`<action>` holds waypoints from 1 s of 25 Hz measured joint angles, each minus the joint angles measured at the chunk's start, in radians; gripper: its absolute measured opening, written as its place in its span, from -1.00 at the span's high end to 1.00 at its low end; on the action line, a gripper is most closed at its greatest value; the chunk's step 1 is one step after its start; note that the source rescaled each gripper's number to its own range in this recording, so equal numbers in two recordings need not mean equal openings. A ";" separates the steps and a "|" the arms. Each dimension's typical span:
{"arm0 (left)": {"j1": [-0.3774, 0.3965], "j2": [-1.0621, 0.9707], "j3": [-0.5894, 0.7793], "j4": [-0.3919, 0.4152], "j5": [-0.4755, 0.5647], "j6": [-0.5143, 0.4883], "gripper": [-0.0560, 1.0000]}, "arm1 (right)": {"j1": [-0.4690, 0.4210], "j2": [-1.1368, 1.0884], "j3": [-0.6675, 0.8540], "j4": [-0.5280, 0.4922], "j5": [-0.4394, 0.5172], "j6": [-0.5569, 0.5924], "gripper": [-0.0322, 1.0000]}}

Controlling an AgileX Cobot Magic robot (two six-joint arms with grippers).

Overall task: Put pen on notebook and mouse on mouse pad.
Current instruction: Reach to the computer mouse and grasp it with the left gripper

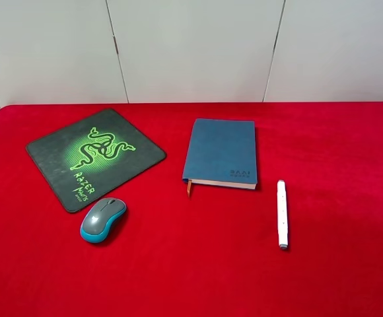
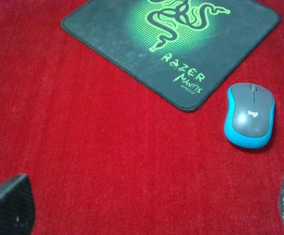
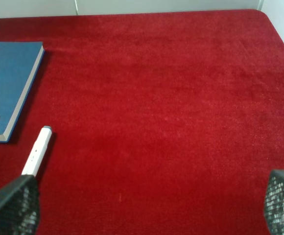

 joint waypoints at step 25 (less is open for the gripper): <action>0.000 0.000 0.000 0.000 0.000 0.000 -0.98 | 0.000 0.000 0.000 0.000 0.000 0.000 -1.00</action>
